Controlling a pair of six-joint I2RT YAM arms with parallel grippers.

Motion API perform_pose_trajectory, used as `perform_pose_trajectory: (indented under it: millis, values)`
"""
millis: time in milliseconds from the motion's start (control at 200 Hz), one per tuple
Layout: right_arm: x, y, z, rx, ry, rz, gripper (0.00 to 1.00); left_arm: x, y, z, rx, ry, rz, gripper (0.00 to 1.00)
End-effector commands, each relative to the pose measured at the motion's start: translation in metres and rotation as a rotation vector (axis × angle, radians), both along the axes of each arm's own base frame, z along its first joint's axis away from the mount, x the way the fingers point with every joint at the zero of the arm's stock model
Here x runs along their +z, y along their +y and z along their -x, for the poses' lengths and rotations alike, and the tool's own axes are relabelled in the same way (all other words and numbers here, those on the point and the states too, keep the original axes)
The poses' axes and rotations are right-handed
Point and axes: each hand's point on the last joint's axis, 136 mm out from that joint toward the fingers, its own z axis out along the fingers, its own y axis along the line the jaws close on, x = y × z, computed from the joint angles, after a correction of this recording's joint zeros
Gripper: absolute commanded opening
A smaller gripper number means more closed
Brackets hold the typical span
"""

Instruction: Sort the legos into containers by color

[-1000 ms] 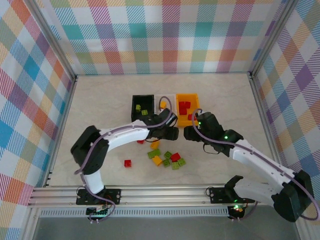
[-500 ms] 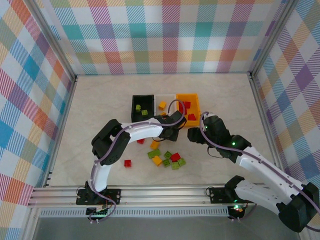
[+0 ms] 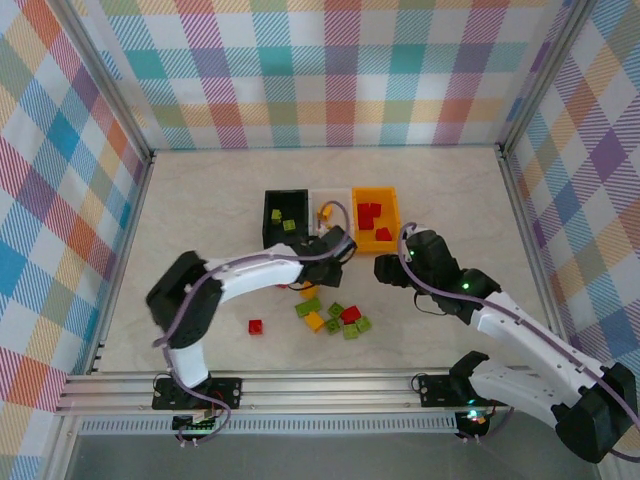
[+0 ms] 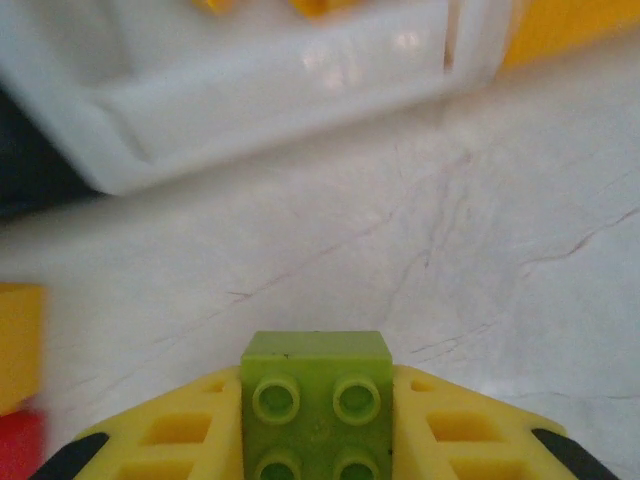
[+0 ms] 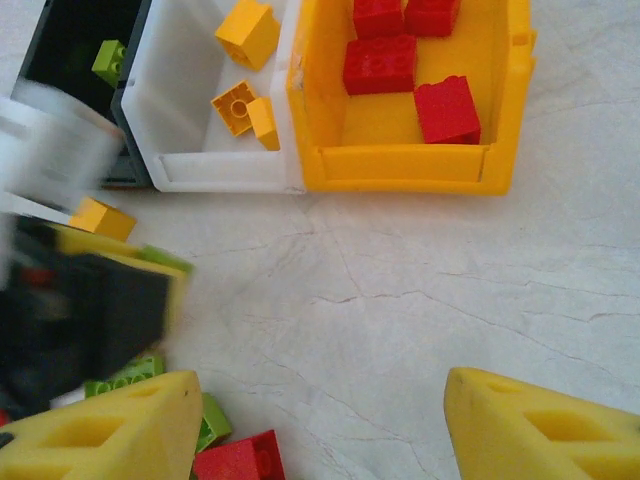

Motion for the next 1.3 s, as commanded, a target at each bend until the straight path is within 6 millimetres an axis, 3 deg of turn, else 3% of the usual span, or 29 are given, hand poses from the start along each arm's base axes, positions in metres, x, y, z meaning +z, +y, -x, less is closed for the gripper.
perform_pose_trajectory:
  millis: [0,95,185,450,560,625,810,965,1125,1295]
  values:
    - [-0.005,0.006,-0.003,0.014,0.010,-0.019,0.66,0.046,0.041,-0.031,0.154,-0.094,0.105,0.31]
    - [-0.010,0.010,-0.004,0.019,0.024,-0.024,0.66,0.055,0.067,-0.056,0.232,-0.108,0.147,0.32]
    - [-0.014,0.013,-0.004,0.024,0.041,-0.029,0.66,0.048,0.084,-0.080,0.292,-0.101,0.130,0.31]
    - [-0.022,0.017,0.003,0.055,0.082,-0.035,0.66,0.020,0.095,-0.128,0.371,-0.050,0.092,0.30]
    - [-0.024,0.020,0.007,0.077,0.102,-0.042,0.68,0.015,0.093,-0.133,0.371,-0.036,0.090,0.44]
    - [-0.027,0.023,0.011,0.101,0.126,-0.049,0.70,0.019,0.089,-0.131,0.365,-0.033,0.117,0.59]
    - [-0.046,0.034,0.028,0.182,0.235,-0.049,0.71,0.054,0.071,-0.115,0.311,-0.073,0.205,0.82]
    - [-0.070,0.039,0.059,0.255,0.338,0.039,0.70,0.082,0.055,-0.079,0.232,-0.092,0.295,0.91]
    - [-0.103,0.043,0.097,0.327,0.442,0.146,0.69,0.086,0.052,-0.031,0.185,-0.076,0.347,0.99]
    - [-0.119,0.062,0.123,0.410,0.485,0.159,0.62,0.077,0.070,0.006,0.212,-0.059,0.387,1.00]
